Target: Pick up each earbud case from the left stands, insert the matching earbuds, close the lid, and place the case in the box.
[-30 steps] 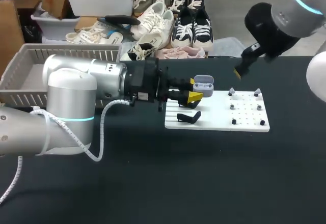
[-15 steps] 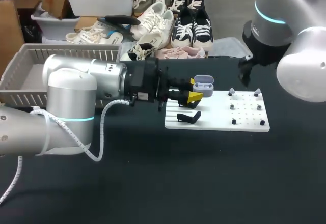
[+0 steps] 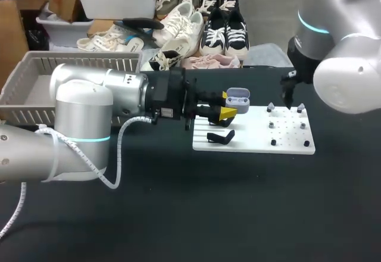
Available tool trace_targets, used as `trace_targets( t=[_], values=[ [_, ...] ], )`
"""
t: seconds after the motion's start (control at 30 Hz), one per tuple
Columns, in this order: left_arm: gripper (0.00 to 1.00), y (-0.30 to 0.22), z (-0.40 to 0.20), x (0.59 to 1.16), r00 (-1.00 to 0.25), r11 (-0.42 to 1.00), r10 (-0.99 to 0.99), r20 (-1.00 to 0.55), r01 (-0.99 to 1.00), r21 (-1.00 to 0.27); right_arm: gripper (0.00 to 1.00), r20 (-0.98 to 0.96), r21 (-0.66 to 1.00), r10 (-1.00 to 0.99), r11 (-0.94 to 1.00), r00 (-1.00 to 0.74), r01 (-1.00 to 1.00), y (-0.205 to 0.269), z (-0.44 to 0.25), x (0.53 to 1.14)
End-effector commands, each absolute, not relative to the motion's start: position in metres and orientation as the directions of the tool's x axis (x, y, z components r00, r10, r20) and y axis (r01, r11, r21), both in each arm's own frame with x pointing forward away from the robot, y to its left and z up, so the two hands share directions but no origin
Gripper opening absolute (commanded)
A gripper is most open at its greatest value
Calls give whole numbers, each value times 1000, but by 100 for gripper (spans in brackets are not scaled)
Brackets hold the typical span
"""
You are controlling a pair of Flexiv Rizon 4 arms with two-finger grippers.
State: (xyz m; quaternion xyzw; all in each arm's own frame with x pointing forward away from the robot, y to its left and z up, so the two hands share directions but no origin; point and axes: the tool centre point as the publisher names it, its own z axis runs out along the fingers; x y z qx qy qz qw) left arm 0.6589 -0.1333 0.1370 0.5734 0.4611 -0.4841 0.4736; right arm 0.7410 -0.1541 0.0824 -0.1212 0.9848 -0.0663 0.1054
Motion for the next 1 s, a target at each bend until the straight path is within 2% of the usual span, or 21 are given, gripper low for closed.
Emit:
trace_targets(
  t=[0.03, 0.3, 0.37, 0.47, 1.0],
  values=[
    [0, -134, 137, 660, 106, -128, 70, -992, 987, 97, 61, -181, -150, -241, 965, -953, -215, -154, 74, 751],
    [0, -134, 137, 660, 106, -128, 70, -992, 987, 97, 53, -182, -130, -216, 972, -959, -194, -159, 58, 756],
    [0, -134, 137, 660, 106, -128, 70, -992, 987, 97, 56, -189, -124, -212, 974, -959, -191, -160, 55, 757],
    [0, -134, 137, 660, 106, -128, 70, -992, 987, 97, 51, -191, -120, -210, 975, -959, -189, -160, 50, 758],
    [0, -134, 137, 660, 106, -128, 70, -992, 987, 97, 50, -204, -120, -224, 972, -953, -202, -160, 38, 769]
  ],
)
